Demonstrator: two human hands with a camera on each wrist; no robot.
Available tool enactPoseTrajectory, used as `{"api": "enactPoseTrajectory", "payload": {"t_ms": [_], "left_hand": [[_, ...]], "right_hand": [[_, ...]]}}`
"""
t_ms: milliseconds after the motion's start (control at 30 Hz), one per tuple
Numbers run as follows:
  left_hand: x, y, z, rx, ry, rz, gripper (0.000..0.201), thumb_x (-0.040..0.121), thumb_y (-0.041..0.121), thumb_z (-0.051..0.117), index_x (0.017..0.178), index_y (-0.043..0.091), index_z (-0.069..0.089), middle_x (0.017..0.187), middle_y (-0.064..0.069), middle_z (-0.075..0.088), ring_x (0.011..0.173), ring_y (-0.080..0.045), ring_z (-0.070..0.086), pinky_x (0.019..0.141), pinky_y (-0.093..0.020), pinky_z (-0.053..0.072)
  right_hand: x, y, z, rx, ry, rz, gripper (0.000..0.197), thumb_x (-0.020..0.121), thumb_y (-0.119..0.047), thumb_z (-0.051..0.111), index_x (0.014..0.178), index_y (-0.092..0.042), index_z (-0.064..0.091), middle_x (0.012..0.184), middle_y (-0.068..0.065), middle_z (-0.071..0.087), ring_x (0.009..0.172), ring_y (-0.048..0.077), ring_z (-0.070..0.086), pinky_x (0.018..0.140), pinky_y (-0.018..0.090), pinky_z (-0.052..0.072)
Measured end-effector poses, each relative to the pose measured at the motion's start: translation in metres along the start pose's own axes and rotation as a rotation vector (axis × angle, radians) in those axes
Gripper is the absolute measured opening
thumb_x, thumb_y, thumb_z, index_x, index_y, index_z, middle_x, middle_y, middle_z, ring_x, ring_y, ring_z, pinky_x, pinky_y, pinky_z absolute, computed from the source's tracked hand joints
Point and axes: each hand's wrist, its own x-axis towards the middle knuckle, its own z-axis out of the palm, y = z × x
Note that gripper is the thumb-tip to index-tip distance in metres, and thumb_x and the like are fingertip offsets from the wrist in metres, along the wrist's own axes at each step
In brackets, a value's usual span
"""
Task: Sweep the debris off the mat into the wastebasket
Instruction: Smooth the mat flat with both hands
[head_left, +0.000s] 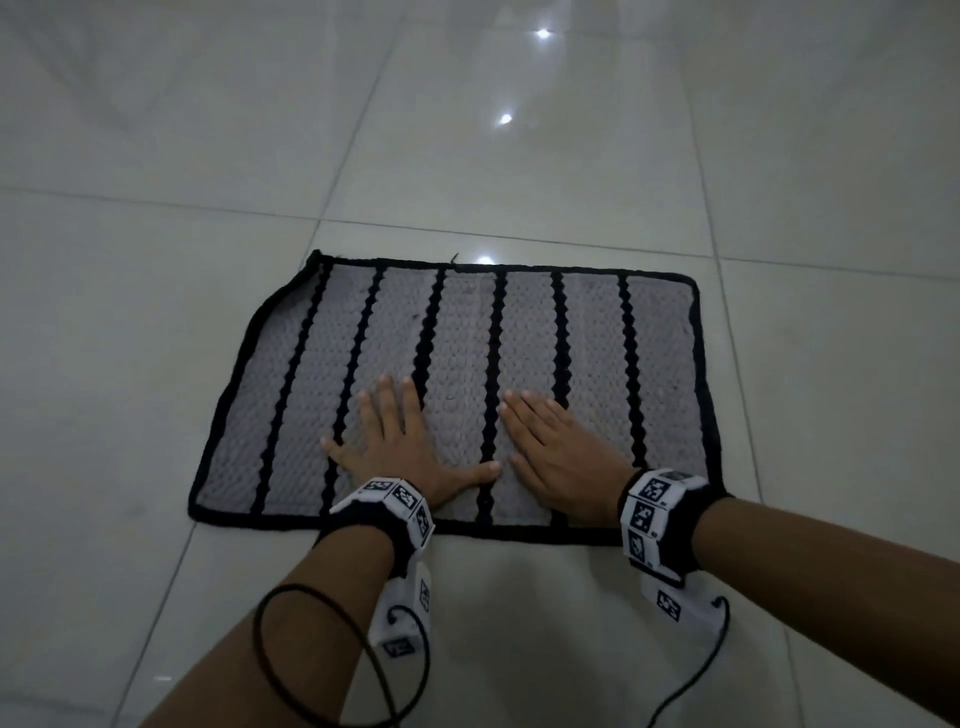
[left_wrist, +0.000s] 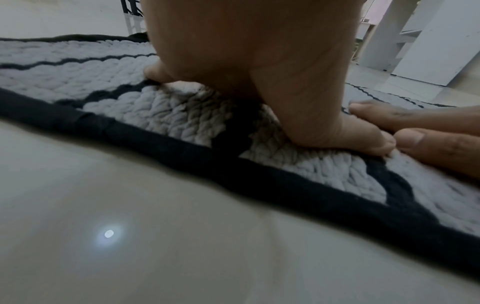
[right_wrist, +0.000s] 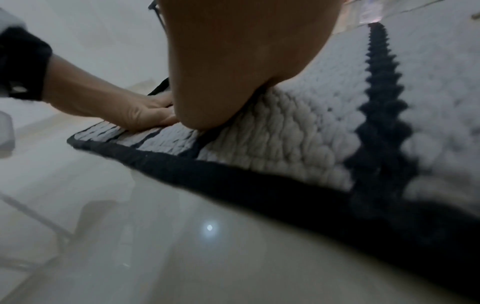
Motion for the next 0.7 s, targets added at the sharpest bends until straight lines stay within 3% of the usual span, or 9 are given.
{"api": "enactPoseTrajectory", "payload": {"t_ms": [67,167,267,333,400,500,600,700], "left_hand": [[0.012,-0.008,-0.008,0.036,0.023,-0.001,0.152,0.040,0.108,0.027,0.152,0.020,-0.026,0.160,-0.004,-0.030,0.149,-0.032,-0.019,0.107,-0.077,0.008],[0.033,-0.027,-0.024,0.097,0.117,0.073,0.130,0.058,0.102,0.026,0.156,0.021,0.000,0.164,-0.005,-0.001,0.147,-0.035,0.010,0.103,-0.069,0.030],[0.062,-0.051,-0.043,0.140,0.243,0.243,0.091,0.076,0.088,0.034,0.140,0.023,0.031,0.143,-0.010,0.034,0.126,-0.032,0.039,0.093,-0.050,0.044],[0.084,-0.067,-0.053,0.099,0.292,0.287,0.071,0.083,0.078,0.040,0.129,0.023,0.039,0.130,-0.008,0.042,0.116,-0.031,0.045,0.090,-0.045,0.043],[0.103,-0.078,-0.058,0.061,0.364,0.238,0.068,0.085,0.076,0.041,0.126,0.022,0.042,0.128,-0.009,0.044,0.115,-0.032,0.046,0.092,-0.046,0.041],[0.128,-0.085,-0.065,-0.024,0.440,0.103,0.077,0.084,0.078,0.039,0.133,0.019,0.042,0.137,-0.013,0.041,0.124,-0.034,0.041,0.099,-0.049,0.035],[0.155,-0.091,-0.078,-0.144,0.387,-0.026,0.101,0.077,0.086,0.037,0.153,0.021,0.024,0.160,-0.013,0.017,0.146,-0.034,0.017,0.112,-0.057,0.017],[0.182,-0.095,-0.085,-0.173,0.340,-0.041,0.114,0.070,0.095,0.030,0.158,0.026,0.006,0.166,-0.003,-0.001,0.151,-0.029,-0.003,0.117,-0.060,0.002]], "right_hand": [[0.020,0.003,-0.008,-0.025,-0.022,-0.047,0.063,0.102,-0.038,0.016,0.149,0.003,0.027,0.157,0.022,0.024,0.146,0.034,0.025,0.118,0.046,0.018],[0.050,0.000,-0.015,0.028,-0.076,-0.047,0.068,0.101,-0.045,0.005,0.152,0.000,0.012,0.161,0.018,0.009,0.150,0.031,0.010,0.122,0.045,0.010],[0.075,-0.018,-0.009,0.068,-0.031,0.089,0.079,0.095,-0.050,-0.013,0.154,-0.003,0.010,0.162,0.015,0.008,0.150,0.031,0.010,0.123,0.046,0.004],[0.085,-0.032,-0.001,0.058,0.038,0.179,0.070,0.100,-0.045,0.001,0.153,-0.003,0.015,0.162,0.015,0.012,0.149,0.031,0.014,0.119,0.046,0.004],[0.088,-0.040,0.006,0.046,0.096,0.235,0.065,0.099,-0.039,0.016,0.153,-0.002,0.018,0.161,0.014,0.015,0.149,0.030,0.016,0.118,0.047,0.008],[0.086,-0.040,0.010,0.060,0.160,0.239,0.063,0.100,-0.037,0.019,0.153,-0.004,0.020,0.161,0.012,0.014,0.149,0.026,0.016,0.120,0.046,0.009],[0.085,-0.040,0.009,0.073,0.136,0.240,0.063,0.100,-0.039,0.018,0.154,-0.006,0.014,0.163,0.009,0.008,0.151,0.023,0.009,0.121,0.046,0.009],[0.085,-0.038,0.009,0.086,0.118,0.248,0.064,0.100,-0.039,0.021,0.155,-0.009,0.009,0.163,0.007,0.004,0.151,0.019,0.003,0.121,0.045,0.007]]}}
